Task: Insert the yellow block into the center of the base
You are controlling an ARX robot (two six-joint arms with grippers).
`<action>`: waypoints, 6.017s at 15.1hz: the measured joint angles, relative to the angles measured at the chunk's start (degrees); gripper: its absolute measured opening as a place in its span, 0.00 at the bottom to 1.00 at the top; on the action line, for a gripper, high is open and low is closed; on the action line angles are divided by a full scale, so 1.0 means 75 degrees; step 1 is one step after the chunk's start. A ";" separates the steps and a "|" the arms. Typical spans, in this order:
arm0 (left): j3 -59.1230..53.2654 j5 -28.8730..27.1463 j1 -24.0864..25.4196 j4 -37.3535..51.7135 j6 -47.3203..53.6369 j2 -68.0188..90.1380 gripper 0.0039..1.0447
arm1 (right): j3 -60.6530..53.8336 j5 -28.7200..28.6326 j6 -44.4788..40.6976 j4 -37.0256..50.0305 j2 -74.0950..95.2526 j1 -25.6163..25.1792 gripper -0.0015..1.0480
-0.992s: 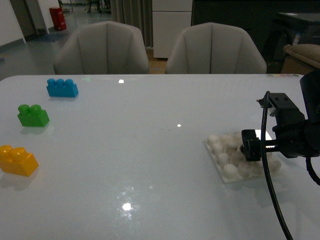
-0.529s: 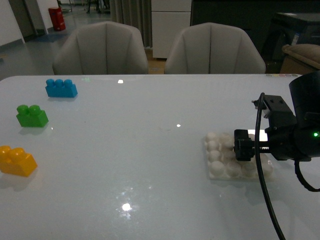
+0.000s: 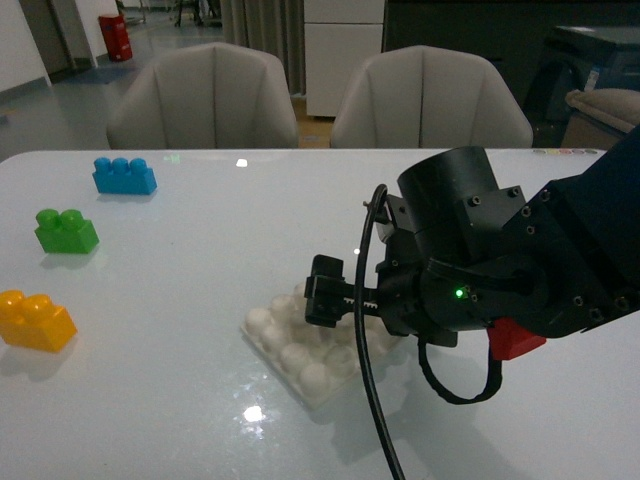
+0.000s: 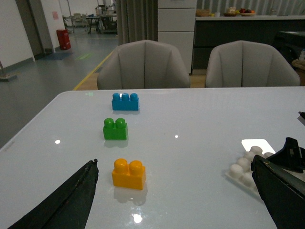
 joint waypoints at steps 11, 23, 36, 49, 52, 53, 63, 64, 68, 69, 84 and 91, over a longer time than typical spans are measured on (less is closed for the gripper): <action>0.0000 0.0000 0.0000 0.0000 0.0000 0.0000 0.94 | -0.1597 -0.0102 0.0997 0.0262 -0.1789 -0.1454 0.94; 0.0000 0.0000 0.0000 0.0000 0.0000 0.0000 0.94 | -0.7041 0.1157 -0.3118 -0.0280 -1.2389 -0.3098 0.49; 0.0000 0.0000 0.0000 -0.0003 0.0000 0.0000 0.94 | -0.9116 0.1157 -0.3576 -0.2142 -1.7424 -0.3095 0.02; 0.0000 0.0000 0.0000 0.0000 0.0000 0.0000 0.94 | -0.9116 0.1157 -0.3579 -0.2177 -1.7421 -0.3095 0.06; 0.0000 0.0000 0.0000 0.0000 0.0000 0.0000 0.94 | -0.9116 0.1157 -0.3582 -0.2174 -1.7421 -0.3095 0.40; 0.0000 0.0000 0.0000 0.0000 0.0000 0.0000 0.94 | -0.9116 0.1157 -0.3579 -0.2174 -1.7421 -0.3095 0.51; 0.3249 0.0670 0.0207 0.4112 -0.0708 0.8568 0.94 | -0.9116 0.1157 -0.3587 -0.2171 -1.7421 -0.3095 0.94; 0.3523 0.0775 0.0210 0.4456 -0.0638 0.9480 0.94 | -0.9116 0.1154 -0.3587 -0.2171 -1.7421 -0.3095 0.94; 0.4301 0.1247 0.0350 0.4843 -0.0347 1.2298 0.94 | -0.9116 0.1157 -0.3587 -0.2171 -1.7421 -0.3095 0.94; 0.4523 0.1349 0.0469 0.4925 -0.0297 1.2840 0.94 | -0.9116 0.1157 -0.3587 -0.2171 -1.7421 -0.3095 0.94; 0.5866 0.2261 0.1714 0.5234 0.0621 1.5489 0.94 | -0.9116 0.1157 -0.3590 -0.2171 -1.7421 -0.3095 0.94; 0.5869 0.2189 0.1740 0.5523 0.0784 1.5915 0.94 | -0.9116 0.1157 -0.3587 -0.2174 -1.7421 -0.3095 0.94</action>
